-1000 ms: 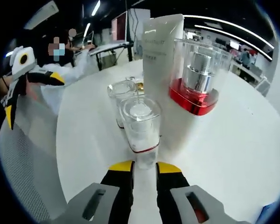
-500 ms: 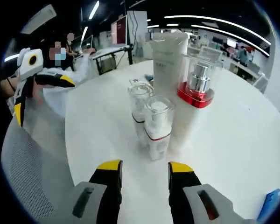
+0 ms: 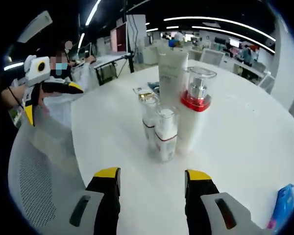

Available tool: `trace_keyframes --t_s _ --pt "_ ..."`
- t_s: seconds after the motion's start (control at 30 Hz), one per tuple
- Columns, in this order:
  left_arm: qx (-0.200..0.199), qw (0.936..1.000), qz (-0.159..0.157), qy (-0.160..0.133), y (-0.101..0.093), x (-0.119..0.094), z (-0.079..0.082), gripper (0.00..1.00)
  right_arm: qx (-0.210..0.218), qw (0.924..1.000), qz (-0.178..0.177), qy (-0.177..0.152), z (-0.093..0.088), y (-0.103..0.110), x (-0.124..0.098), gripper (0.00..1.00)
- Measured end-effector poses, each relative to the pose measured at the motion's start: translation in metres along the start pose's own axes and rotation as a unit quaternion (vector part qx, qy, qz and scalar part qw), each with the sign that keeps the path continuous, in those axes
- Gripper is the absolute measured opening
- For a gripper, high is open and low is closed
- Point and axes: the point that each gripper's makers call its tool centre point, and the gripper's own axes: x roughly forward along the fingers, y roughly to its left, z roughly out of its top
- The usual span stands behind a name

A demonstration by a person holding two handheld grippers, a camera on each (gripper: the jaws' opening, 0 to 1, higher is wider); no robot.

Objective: Arrange the skincare products in the storage area until every visible bottle or jar stands upright without overlapping.

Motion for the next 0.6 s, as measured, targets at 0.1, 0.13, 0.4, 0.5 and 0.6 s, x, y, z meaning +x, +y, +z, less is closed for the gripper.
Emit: trace_keyframes --t_s 0.1,0.13,0.4,0.5,0.6 --pt "0.0 1.0 0.003 0.0 0.004 -0.002 0.002 0.95 0.001 0.9999 -0.003 -0.01 0.002 0.003 -0.007 0.5" --pt "0.0 1.0 0.004 0.0 0.005 -0.002 0.003 0.95 -0.001 0.9999 -0.004 -0.012 0.005 0.006 -0.011 0.5" --pt "0.003 1.0 0.005 0.008 0.007 -0.002 0.006 0.95 0.013 0.9995 0.002 -0.027 -0.001 0.022 -0.026 0.62" --pt "0.003 1.0 0.005 0.008 0.008 -0.002 0.007 0.95 0.03 0.9988 0.006 -0.039 -0.003 0.032 -0.032 0.67" --pt "0.002 0.9999 0.007 0.008 0.01 -0.003 0.008 0.95 0.043 0.9978 0.015 -0.049 -0.003 0.038 -0.037 0.77"
